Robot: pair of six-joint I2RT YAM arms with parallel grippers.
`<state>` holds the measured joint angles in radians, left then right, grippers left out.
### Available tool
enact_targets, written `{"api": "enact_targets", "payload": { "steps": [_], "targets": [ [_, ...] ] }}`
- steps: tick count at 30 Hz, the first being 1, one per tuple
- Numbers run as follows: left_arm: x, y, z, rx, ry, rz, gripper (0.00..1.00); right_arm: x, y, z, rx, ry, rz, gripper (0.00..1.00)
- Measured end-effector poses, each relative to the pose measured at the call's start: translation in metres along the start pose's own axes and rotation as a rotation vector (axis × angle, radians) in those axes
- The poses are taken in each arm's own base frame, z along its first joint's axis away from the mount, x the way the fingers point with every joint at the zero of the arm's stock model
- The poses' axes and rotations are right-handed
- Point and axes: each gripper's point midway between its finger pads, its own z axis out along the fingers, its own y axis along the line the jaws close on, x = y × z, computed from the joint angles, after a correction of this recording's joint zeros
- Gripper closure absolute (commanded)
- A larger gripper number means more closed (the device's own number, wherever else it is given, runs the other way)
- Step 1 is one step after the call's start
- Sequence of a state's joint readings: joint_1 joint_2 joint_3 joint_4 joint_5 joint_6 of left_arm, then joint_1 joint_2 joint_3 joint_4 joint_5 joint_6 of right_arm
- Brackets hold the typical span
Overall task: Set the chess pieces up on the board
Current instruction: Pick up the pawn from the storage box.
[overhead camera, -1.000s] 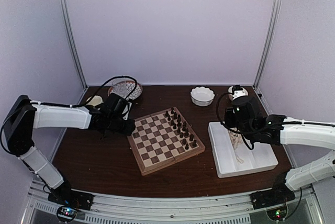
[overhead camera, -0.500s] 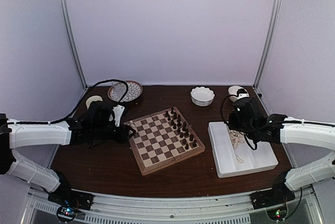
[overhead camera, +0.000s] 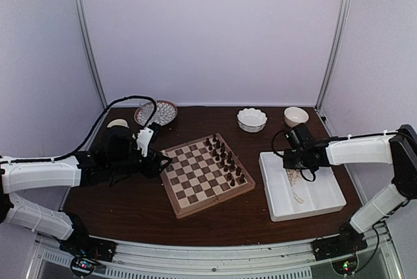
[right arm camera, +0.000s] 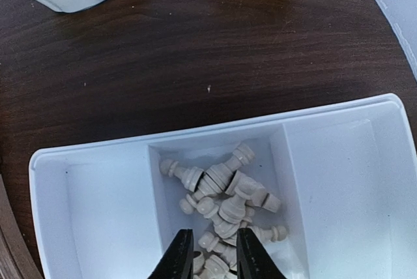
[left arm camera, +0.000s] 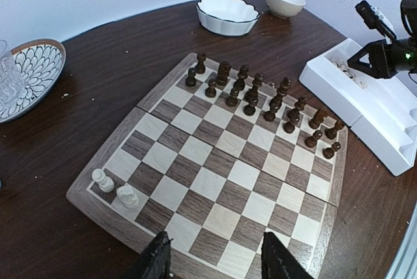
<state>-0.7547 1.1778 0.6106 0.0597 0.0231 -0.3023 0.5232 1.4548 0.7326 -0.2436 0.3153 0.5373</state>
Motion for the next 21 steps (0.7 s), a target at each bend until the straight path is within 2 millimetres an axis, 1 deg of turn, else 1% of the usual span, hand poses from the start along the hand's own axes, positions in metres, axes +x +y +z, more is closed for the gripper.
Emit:
{"api": "enact_targets", "payload": {
  "steps": [3,5,11,14,21],
  "targets": [
    [-0.002,0.000,-0.002,0.001,-0.009,0.002,0.51,-0.003,0.006,0.009,-0.002,0.019,0.013,0.75],
    [-0.003,-0.001,-0.002,0.002,-0.011,0.002,0.51,-0.006,0.007,0.013,-0.002,0.023,0.025,0.75],
    [-0.003,-0.003,-0.002,0.010,-0.010,0.005,0.51,-0.009,-0.004,0.021,0.011,0.038,0.087,0.72],
    [-0.002,-0.004,-0.002,0.014,-0.008,0.006,0.51,-0.012,-0.010,0.025,0.009,0.042,0.122,0.72],
    [-0.002,-0.007,-0.002,0.021,-0.006,0.008,0.51,-0.014,-0.011,0.030,-0.022,0.046,0.180,0.69]
  ]
}}
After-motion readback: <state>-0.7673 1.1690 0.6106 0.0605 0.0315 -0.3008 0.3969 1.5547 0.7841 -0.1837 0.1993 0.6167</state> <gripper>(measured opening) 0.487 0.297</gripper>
